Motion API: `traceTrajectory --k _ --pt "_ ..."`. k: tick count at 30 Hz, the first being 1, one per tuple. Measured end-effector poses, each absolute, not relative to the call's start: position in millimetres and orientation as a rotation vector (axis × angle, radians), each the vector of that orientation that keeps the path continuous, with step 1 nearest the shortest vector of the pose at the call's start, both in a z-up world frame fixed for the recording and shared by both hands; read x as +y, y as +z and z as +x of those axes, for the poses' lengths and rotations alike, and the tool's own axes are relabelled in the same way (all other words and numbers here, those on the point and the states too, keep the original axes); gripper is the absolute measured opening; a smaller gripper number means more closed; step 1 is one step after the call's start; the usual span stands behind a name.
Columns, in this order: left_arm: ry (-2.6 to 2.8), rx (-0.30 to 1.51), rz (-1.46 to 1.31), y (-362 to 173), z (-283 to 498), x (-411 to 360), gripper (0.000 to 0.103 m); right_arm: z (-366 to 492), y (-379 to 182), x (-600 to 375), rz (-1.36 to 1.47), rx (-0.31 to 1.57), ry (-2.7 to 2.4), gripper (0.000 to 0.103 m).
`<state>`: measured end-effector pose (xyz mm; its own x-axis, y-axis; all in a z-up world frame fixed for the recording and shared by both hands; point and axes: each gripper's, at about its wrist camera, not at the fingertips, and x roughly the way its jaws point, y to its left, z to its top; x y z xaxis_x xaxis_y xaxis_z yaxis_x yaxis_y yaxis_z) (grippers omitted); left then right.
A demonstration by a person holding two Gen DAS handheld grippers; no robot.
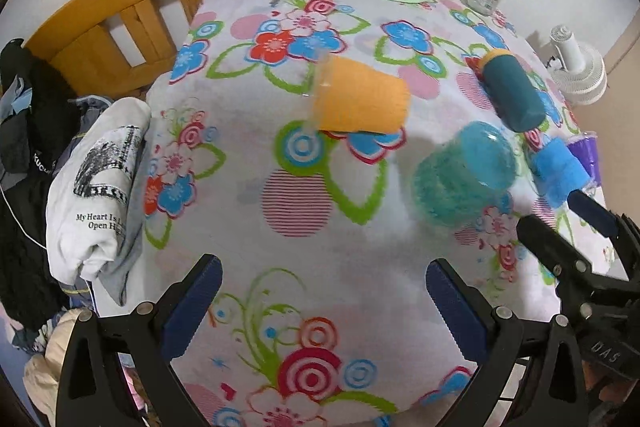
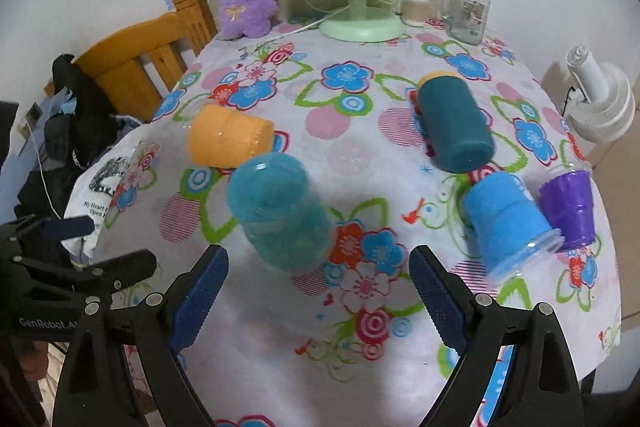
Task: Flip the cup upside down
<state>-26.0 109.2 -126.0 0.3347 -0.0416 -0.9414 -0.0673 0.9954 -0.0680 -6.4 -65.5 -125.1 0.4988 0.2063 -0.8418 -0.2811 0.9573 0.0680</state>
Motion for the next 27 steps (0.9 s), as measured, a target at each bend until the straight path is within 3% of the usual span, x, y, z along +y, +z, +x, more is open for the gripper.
traceTrajectory --k 27 --pt "0.086 1.097 -0.198 -2 -18 11 0.103 22 2 -160 -0.138 0.961 0.267 0.094"
